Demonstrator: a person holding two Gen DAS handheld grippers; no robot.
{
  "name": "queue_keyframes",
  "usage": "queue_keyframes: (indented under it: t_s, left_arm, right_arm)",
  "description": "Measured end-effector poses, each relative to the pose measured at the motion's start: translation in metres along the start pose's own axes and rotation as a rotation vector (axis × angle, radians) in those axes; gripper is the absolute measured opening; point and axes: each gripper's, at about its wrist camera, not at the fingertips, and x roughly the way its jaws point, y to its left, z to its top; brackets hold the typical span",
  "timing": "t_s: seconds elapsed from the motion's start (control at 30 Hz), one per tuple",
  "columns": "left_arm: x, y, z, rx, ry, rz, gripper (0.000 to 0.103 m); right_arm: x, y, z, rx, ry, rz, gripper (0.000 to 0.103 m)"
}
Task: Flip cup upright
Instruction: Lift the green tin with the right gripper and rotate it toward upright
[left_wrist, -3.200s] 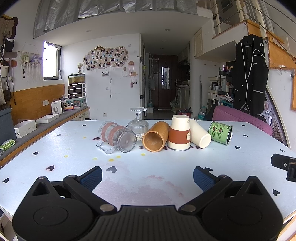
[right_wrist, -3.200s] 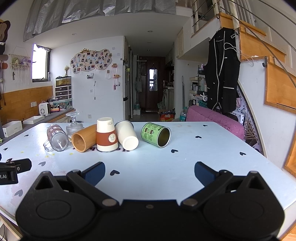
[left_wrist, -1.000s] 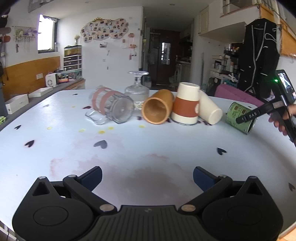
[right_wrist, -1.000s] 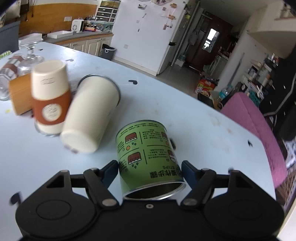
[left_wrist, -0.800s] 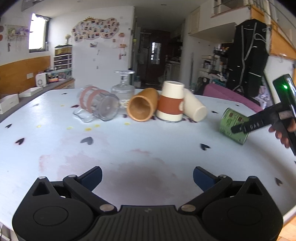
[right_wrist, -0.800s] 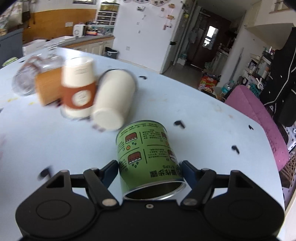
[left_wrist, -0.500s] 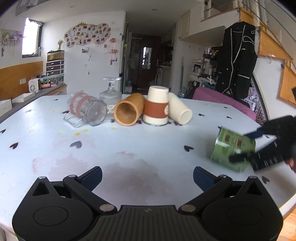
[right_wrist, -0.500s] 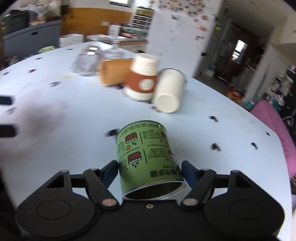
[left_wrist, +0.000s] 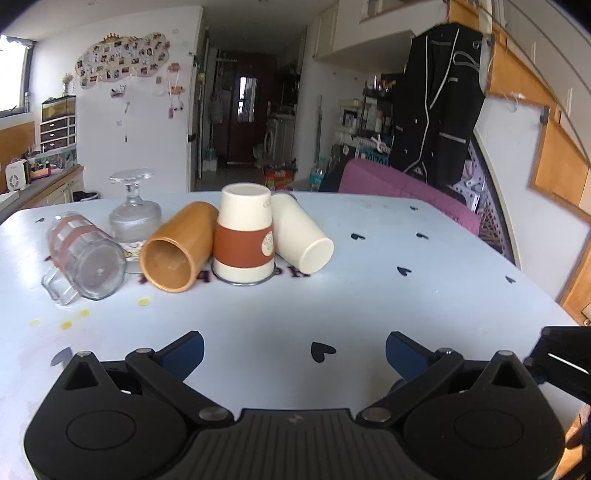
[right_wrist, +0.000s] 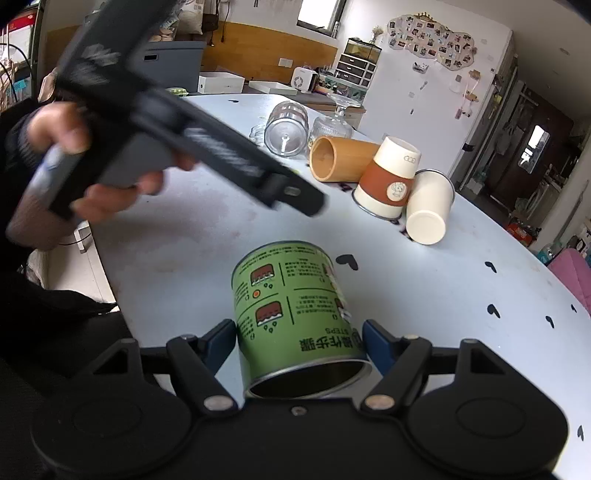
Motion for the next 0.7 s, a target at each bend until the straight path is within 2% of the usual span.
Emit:
queue_keyframes:
  t_s: [0.23, 0.33, 0.47, 0.7]
  left_arm:
    - [0.017, -0.008, -0.005, 0.041, 0.067, -0.021, 0.103]
    - [0.016, -0.010, -0.006, 0.046, 0.066, -0.023, 0.103]
    - [0.013, -0.009, -0.007, 0.055, 0.064, -0.020, 0.103]
    - [0.005, -0.006, -0.010, 0.063, 0.057, -0.015, 0.103]
  right_arm:
    - [-0.001, 0.002, -0.002, -0.014, -0.015, -0.002, 0.076]
    - [-0.002, 0.004, -0.003, -0.026, -0.017, -0.007, 0.077]
    - [-0.002, 0.004, -0.005, -0.032, -0.014, -0.039, 0.086]
    - [-0.005, -0.007, -0.015, -0.001, -0.005, -0.103, 0.088]
